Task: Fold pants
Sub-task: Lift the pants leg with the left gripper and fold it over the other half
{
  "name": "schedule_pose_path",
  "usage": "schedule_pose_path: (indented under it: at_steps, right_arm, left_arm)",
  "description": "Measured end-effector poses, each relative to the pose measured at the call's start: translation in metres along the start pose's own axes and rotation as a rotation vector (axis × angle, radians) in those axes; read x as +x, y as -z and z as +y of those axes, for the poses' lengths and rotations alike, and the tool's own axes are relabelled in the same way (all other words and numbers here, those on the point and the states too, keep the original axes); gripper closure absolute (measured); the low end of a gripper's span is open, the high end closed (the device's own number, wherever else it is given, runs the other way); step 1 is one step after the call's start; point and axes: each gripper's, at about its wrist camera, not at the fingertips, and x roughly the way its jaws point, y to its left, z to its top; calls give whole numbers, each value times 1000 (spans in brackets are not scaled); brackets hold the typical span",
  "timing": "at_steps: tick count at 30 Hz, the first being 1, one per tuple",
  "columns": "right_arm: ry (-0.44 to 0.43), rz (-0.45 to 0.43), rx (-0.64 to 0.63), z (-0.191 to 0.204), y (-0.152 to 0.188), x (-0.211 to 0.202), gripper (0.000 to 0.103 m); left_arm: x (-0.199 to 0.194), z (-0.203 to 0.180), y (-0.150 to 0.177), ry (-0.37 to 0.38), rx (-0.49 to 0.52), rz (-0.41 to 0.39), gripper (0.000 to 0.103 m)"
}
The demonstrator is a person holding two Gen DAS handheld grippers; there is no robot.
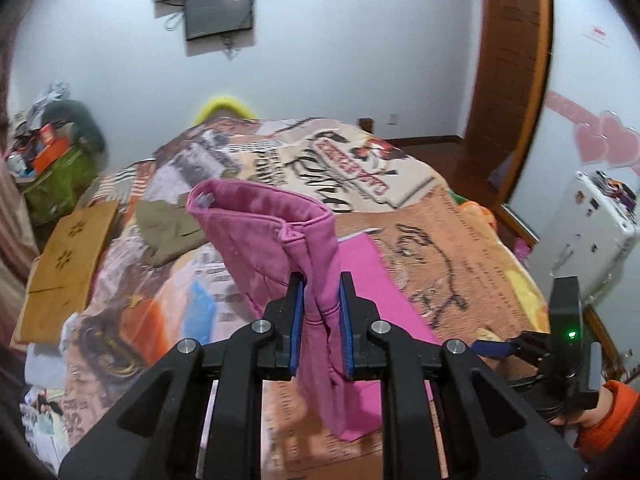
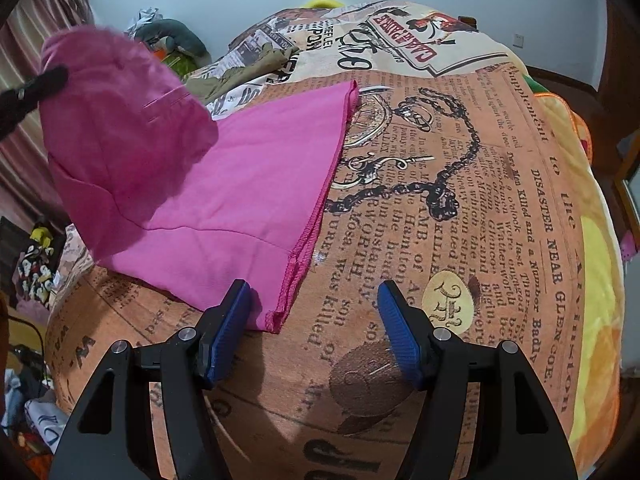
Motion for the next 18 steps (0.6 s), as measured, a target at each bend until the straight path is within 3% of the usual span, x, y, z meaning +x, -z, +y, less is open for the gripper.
schedule_pose_path:
  at_steps: [7, 12, 18]
  right_arm:
    - [18, -50, 11, -9, -6, -22, 41]
    - [33, 15, 21, -16, 1, -5, 41]
    - [22, 2, 39, -21, 2, -5, 41]
  left_arm:
    - [24, -21, -2, 103, 9, 68, 88]
    - [45, -35, 5, 162, 1, 140, 89]
    - [62, -55, 17, 192, 45, 204, 89]
